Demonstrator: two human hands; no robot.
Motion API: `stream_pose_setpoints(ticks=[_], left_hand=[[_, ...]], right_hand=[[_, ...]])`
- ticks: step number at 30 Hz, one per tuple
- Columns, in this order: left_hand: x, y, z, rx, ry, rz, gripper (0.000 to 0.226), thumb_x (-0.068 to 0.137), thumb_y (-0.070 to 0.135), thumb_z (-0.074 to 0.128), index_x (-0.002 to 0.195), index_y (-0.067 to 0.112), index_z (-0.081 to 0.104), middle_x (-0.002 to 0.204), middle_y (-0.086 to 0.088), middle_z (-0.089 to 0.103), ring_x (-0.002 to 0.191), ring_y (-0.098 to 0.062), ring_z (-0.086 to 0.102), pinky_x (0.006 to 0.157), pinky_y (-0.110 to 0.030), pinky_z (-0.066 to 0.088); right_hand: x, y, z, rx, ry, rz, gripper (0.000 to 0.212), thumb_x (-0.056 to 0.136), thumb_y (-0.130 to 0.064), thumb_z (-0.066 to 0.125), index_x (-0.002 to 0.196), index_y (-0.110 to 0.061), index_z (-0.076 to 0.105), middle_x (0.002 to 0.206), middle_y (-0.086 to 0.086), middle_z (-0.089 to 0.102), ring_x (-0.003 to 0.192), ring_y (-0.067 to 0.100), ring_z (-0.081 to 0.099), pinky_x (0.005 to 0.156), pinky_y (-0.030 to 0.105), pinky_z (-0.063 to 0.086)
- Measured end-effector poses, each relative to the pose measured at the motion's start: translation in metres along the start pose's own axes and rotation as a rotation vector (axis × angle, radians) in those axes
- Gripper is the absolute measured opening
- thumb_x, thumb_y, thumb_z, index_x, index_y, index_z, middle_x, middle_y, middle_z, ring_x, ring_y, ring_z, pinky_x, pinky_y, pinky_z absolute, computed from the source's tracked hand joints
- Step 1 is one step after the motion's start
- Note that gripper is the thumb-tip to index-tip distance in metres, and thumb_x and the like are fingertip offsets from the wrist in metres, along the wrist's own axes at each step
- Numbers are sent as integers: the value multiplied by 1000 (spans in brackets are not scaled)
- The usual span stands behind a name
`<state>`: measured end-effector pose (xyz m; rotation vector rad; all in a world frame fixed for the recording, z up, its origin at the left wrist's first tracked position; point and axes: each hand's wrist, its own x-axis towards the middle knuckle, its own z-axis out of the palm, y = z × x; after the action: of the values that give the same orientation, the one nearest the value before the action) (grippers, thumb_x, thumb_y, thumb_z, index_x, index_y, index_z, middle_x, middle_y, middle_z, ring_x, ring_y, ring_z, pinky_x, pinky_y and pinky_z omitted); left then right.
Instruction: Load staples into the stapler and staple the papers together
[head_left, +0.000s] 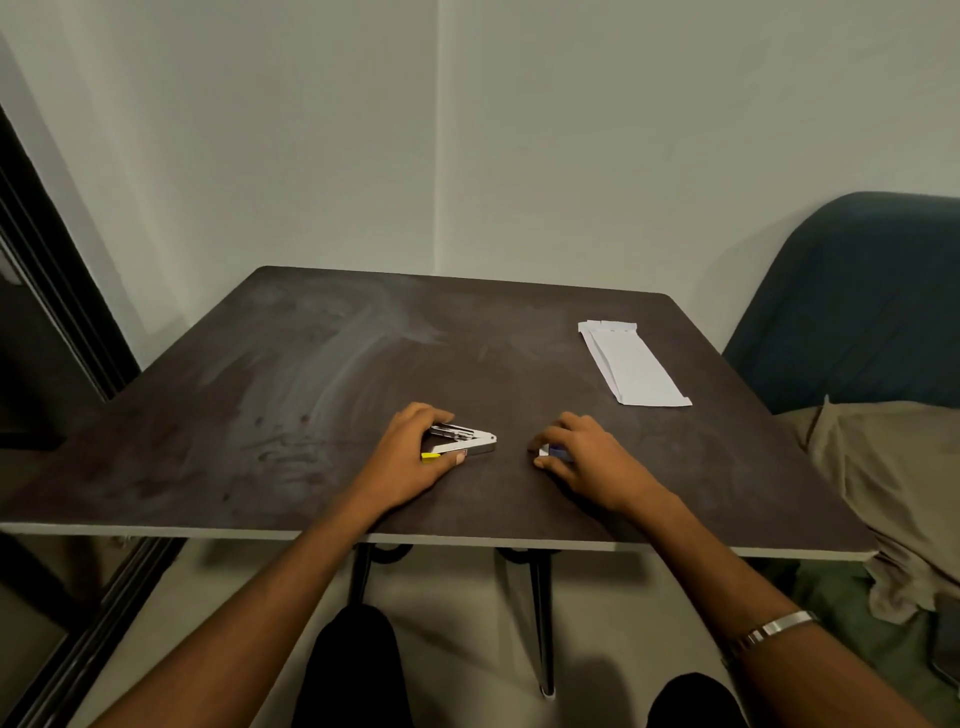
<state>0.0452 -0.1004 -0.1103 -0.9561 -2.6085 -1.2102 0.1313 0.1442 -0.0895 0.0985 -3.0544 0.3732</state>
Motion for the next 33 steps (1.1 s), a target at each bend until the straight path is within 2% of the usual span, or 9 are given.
stream_pose_setpoints(ticks=[3, 10, 16, 19, 22, 26, 29, 33], left_hand=[[2, 2, 5, -31, -5, 5, 49, 75, 26, 79, 118, 10, 63, 116, -2, 58, 110, -18, 54, 99, -32, 45], [8, 6, 17, -55, -35, 15, 51, 71, 34, 81, 115, 16, 62, 110, 3, 60, 104, -12, 53, 88, -21, 43], [12, 4, 21, -106, -51, -17, 64, 70, 34, 79, 126, 22, 51, 119, 5, 56, 110, -10, 49, 89, -20, 39], [16, 3, 20, -80, -88, -6, 62, 72, 33, 77, 127, 20, 51, 120, 2, 55, 112, -14, 49, 92, -22, 39], [22, 5, 16, -18, -162, 32, 55, 73, 38, 74, 122, 26, 52, 117, 5, 53, 111, -15, 47, 98, -32, 40], [44, 5, 6, 28, -267, 90, 41, 81, 48, 62, 117, 35, 49, 116, 14, 48, 109, -8, 42, 102, -36, 35], [80, 5, -1, 28, -255, 119, 44, 87, 46, 58, 126, 27, 49, 122, 7, 50, 115, -11, 43, 105, -39, 35], [147, 22, -6, 114, -113, 131, 43, 93, 39, 52, 130, 17, 50, 129, -4, 53, 123, -22, 46, 109, -42, 34]], right_hand=[[8, -12, 0, 55, 44, -29, 26, 93, -40, 55, 111, -23, 62, 112, 0, 54, 103, 20, 52, 88, 42, 49], [35, -46, -3, 112, 125, -134, 24, 93, -34, 57, 112, -20, 62, 114, 1, 58, 103, 19, 53, 88, 38, 49], [45, -60, 8, 77, 103, -116, 26, 90, -39, 57, 114, -26, 58, 113, -5, 57, 107, 18, 51, 85, 41, 41], [46, -58, 13, 110, 109, -94, 27, 89, -43, 57, 112, -28, 58, 111, -5, 56, 105, 16, 52, 88, 42, 38], [48, -55, 12, 144, 94, -105, 29, 88, -47, 58, 112, -31, 57, 108, -7, 55, 104, 14, 52, 86, 39, 37], [62, -46, -2, 261, 107, -144, 22, 90, -48, 52, 103, -33, 61, 94, -9, 59, 90, 11, 58, 83, 42, 48], [93, -30, -24, 243, 138, -152, 26, 94, -42, 48, 104, -24, 64, 92, -5, 62, 87, 14, 59, 81, 48, 50], [137, -11, -69, 65, 171, -95, 31, 100, -35, 39, 117, -23, 62, 110, 2, 62, 106, 21, 57, 88, 47, 48]])
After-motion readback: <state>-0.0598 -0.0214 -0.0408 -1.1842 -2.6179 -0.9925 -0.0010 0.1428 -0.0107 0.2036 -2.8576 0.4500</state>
